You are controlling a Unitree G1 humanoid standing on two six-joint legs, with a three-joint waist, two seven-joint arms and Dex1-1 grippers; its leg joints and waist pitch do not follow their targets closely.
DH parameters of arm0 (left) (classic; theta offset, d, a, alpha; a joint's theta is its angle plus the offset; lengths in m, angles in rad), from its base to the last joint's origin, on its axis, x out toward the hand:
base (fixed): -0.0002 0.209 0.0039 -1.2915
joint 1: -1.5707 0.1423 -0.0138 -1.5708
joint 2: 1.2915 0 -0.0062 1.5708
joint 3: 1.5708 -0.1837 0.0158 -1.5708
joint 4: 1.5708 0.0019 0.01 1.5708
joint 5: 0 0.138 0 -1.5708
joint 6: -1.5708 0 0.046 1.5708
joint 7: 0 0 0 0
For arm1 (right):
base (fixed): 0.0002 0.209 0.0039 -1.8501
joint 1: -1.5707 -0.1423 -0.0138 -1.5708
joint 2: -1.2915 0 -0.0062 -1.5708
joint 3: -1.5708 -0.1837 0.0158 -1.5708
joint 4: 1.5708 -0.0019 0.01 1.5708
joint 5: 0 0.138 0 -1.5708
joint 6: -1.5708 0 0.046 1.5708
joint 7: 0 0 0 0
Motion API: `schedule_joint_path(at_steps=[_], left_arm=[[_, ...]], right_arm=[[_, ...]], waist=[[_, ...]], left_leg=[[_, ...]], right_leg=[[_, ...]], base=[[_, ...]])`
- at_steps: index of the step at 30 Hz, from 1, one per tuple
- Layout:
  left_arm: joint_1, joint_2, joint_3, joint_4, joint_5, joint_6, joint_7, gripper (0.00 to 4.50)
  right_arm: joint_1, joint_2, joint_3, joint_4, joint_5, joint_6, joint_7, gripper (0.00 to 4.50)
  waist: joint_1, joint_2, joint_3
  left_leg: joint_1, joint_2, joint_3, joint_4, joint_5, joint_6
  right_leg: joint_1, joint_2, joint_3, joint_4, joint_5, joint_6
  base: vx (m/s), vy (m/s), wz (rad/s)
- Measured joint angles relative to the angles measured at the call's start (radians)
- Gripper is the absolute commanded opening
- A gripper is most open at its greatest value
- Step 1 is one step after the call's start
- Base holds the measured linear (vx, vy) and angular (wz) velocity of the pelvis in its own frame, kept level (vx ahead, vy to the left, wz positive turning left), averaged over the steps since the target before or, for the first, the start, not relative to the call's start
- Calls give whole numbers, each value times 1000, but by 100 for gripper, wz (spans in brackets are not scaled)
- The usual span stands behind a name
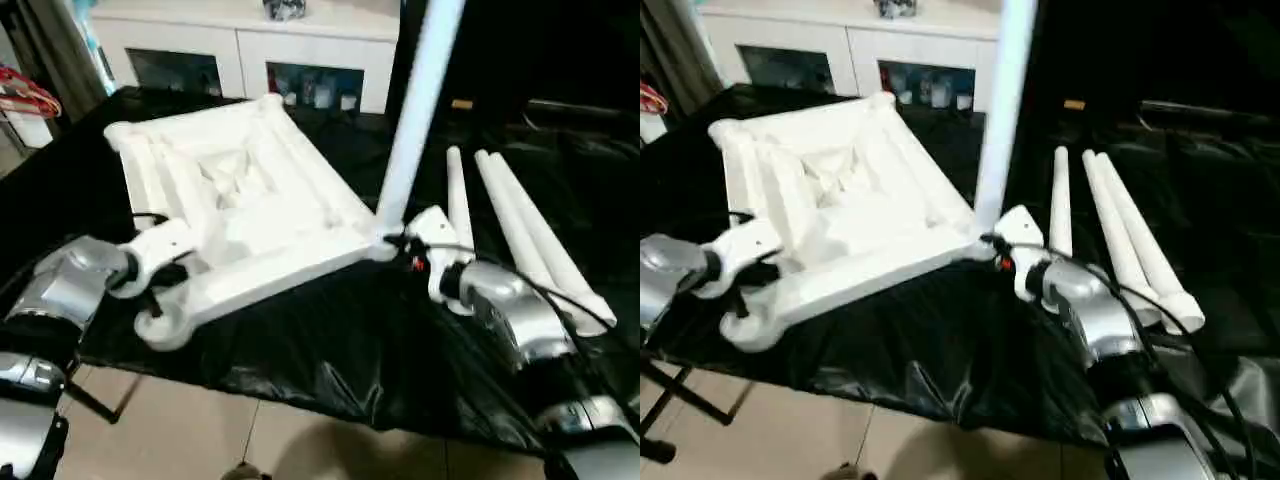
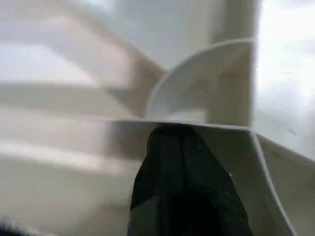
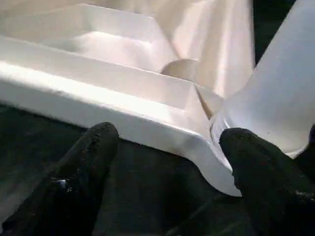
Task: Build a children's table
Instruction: Rotate table base
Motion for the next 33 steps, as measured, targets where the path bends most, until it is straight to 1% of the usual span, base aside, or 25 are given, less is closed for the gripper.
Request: schedule_joint_path(at_steps=[3, 6, 9, 10, 12, 14, 18, 20, 25, 27, 28, 29, 30, 31, 33], left_arm=[[10, -12, -14, -39, -12, 5, -42, 6], [29, -40, -12, -86, -29, 27, -59, 6], [38, -86, -1, -119, -57, 60, -58, 6], [37, -114, -1, -130, -68, 71, -46, 6], [36, -127, -1, -133, -77, 80, -31, 6], [29, -130, 2, -121, -82, 81, -28, 6], [14, -125, 19, -84, -98, 77, -29, 6], [7, -111, 19, -62, -93, 54, -25, 6], [-42, -50, 22, -24, -45, -6, 17, 6], [-54, -34, 9, 1, -18, -38, 32, 6], [-58, -33, 0, 16, -10, -50, 36, 2], [-59, -33, -7, 25, -5, -59, 38, 2], [-60, -34, -14, 42, 4, -72, 41, 0], [-66, -37, -18, 52, 8, -78, 45, 0], [-76, -40, -29, 64, 17, -88, 49, 0]], right_arm=[[-11, 2, -5, 32, -2, -13, -28, 385], [-9, 1, -6, 20, -1, -20, -10, 385], [18, -6, -3, -54, 6, -3, 37, 385], [34, -13, 7, -105, 8, 13, 66, 385], [43, -22, 26, -137, 8, 20, 92, 385], [51, -38, 39, -140, 0, 21, 94, 385], [57, -64, 63, -138, -42, 23, 84, 385], [57, -67, 72, -138, -52, 23, 78, 385], [68, -68, 77, -133, -87, 27, 54, 385], [57, -51, 77, -100, -105, 27, 15, 385], [51, -40, 77, -80, -109, 26, -3, 367], [47, -29, 77, -65, -115, 25, -19, 367], [29, -3, 76, -22, -119, 25, -48, 349], [17, 13, 77, 4, -121, 24, -64, 349], [6, 38, 78, 31, -123, 21, -84, 329]], waist=[[0, 0, 0], [1, 0, 0], [8, 1, 0], [12, 1, 0], [10, 1, 0], [10, 2, 1], [5, 4, 2], [0, 4, 2], [-4, 4, 2], [-5, 4, 2], [-4, 4, 2], [-4, 4, 2], [-5, 4, 2], [-5, 4, 2], [-5, 4, 2]], left_leg=[[1, 0, 0, 0, 0, 0], [2, 0, 0, 0, 0, 0], [2, 0, 1, 0, 0, 0], [2, 0, 1, 1, 0, 0], [2, 0, 1, 1, 0, 0], [3, 0, 1, 0, 0, 0], [2, 0, 0, 0, 0, 0], [2, 0, 0, 0, 0, 0], [0, 1, 0, -1, 0, 0], [0, 1, 0, -1, 0, 0], [0, 1, 0, -1, 0, 0], [0, 1, 0, -1, 0, 0], [0, 1, 0, -1, 0, 0], [0, 1, 0, -1, 0, 0], [0, 1, 0, -1, 0, -1]], right_leg=[[1, 0, 0, 0, 0, 0], [2, 0, 0, 0, 0, 0], [3, 0, 0, 0, 0, 0], [3, 0, 0, 0, 0, 0], [3, 0, 0, 0, 0, 0], [3, 0, 0, 0, 0, 0], [2, 0, 0, 1, 0, 0], [2, 1, 0, 1, 0, 0], [1, 1, 0, -2, 0, 0], [1, 1, 0, -3, 0, 0], [1, 1, 0, -2, 0, 0], [1, 1, 0, -2, 0, 0], [1, 1, 0, -2, 0, 0], [1, 1, 0, -2, 0, 0], [1, 1, 0, -2, 0, 0]], base=[[0, 0, 0], [0, 0, 0], [0, 0, 0], [0, 0, 0], [0, 0, 0], [0, 0, 0], [0, 0, 0], [0, 0, 0], [0, 0, 0], [0, 0, 0], [0, 0, 0], [0, 0, 0], [0, 0, 0], [0, 0, 0], [0, 0, 0]])
